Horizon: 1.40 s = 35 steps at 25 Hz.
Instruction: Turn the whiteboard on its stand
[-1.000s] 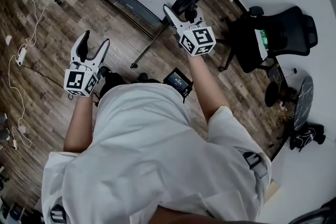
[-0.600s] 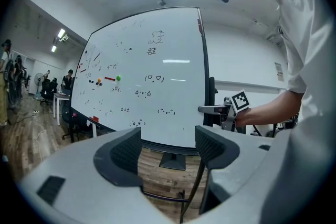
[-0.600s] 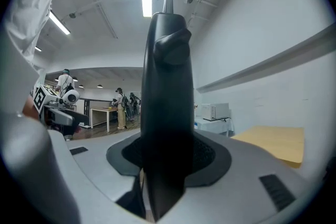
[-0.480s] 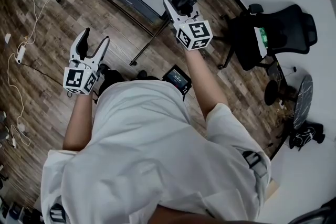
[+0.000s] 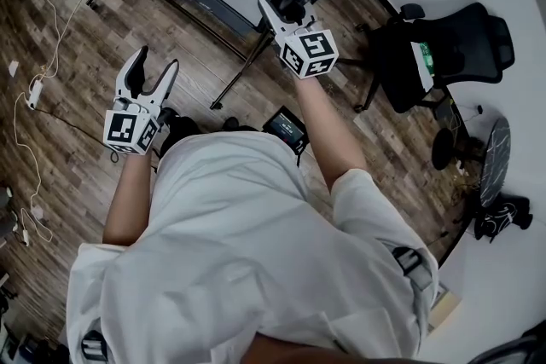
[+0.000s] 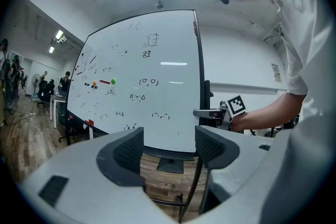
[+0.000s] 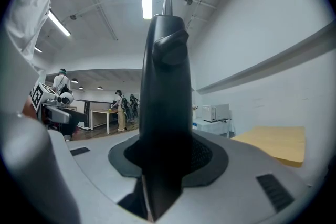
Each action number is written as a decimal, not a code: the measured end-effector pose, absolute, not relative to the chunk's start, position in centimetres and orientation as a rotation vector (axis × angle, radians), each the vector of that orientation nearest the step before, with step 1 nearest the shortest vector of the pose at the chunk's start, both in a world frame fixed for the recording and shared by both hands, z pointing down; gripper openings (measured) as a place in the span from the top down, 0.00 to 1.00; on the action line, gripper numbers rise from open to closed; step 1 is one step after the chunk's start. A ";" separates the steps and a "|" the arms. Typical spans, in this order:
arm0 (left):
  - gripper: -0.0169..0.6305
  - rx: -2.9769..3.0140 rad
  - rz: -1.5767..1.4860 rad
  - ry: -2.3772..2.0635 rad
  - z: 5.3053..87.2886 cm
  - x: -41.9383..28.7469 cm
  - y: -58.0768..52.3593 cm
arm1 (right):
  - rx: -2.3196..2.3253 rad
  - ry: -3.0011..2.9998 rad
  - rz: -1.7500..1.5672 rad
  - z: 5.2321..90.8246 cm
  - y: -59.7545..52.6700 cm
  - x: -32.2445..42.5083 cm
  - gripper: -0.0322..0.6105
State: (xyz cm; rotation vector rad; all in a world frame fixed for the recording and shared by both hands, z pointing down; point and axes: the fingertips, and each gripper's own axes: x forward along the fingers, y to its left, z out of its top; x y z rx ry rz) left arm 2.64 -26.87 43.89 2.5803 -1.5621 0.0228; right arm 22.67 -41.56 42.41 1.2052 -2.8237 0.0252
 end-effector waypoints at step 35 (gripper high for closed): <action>0.50 2.695 0.046 -1.235 44.0 2.0 -26.3 | 1.180 -2.819 0.022 42.2 -40.9 22.7 0.72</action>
